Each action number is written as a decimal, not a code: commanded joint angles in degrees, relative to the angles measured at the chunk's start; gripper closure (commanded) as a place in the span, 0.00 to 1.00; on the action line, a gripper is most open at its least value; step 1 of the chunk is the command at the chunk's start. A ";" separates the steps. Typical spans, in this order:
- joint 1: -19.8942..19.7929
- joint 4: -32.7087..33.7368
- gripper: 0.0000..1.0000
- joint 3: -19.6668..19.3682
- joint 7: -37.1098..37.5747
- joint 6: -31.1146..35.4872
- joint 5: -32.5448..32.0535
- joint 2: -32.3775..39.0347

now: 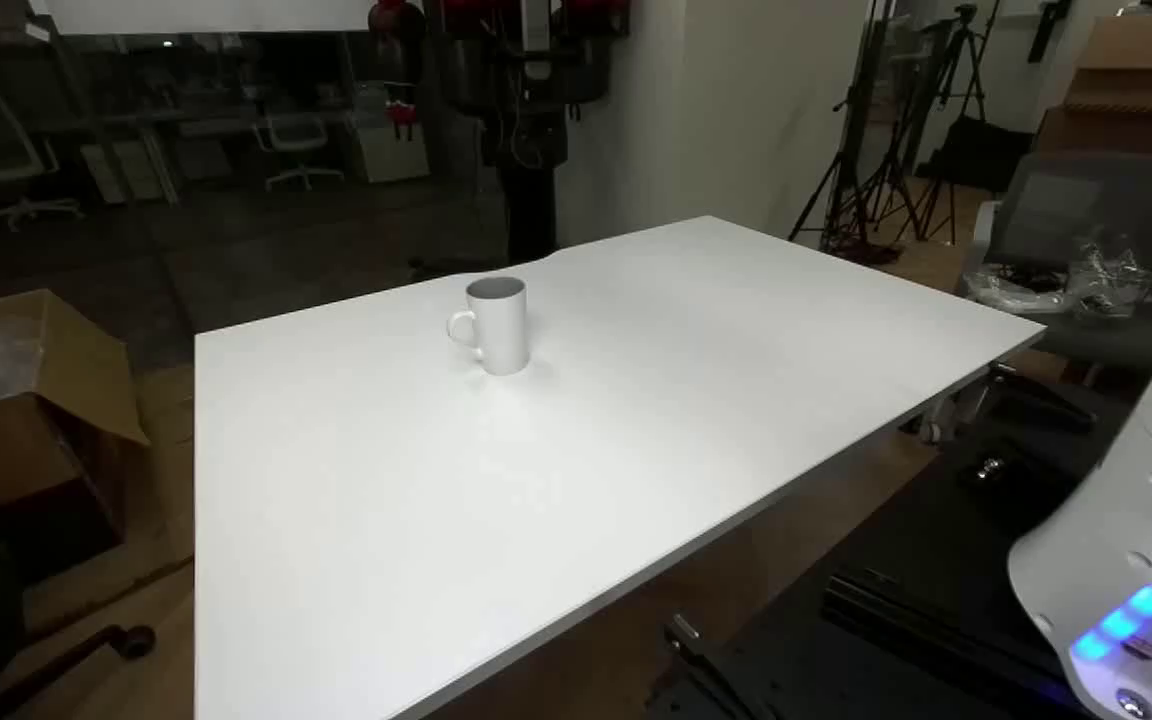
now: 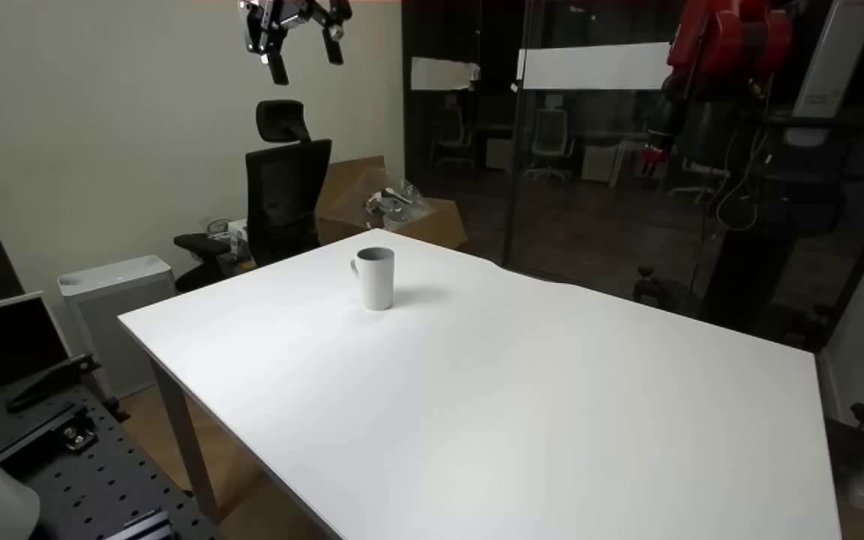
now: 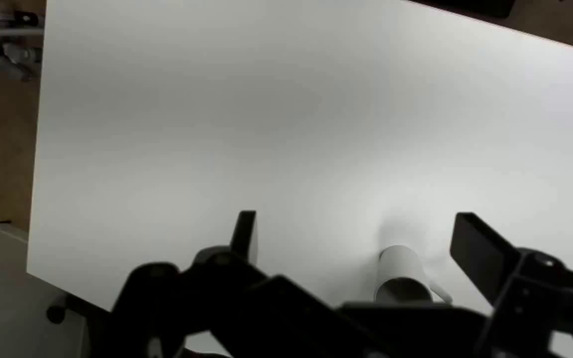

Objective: Move the mug forwards

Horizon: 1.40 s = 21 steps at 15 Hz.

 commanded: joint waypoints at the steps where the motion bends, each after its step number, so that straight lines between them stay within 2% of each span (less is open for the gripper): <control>1: 1.02 0.10 0.00 -0.86 0.24 -0.03 -0.26 0.08; 18: 1.02 0.11 0.00 -0.86 0.24 0.11 -0.26 0.01; 20: 1.49 0.37 0.00 -1.77 -3.79 3.96 -0.46 1.29; 21: 2.08 0.71 0.00 -2.99 -9.18 7.24 0.62 2.23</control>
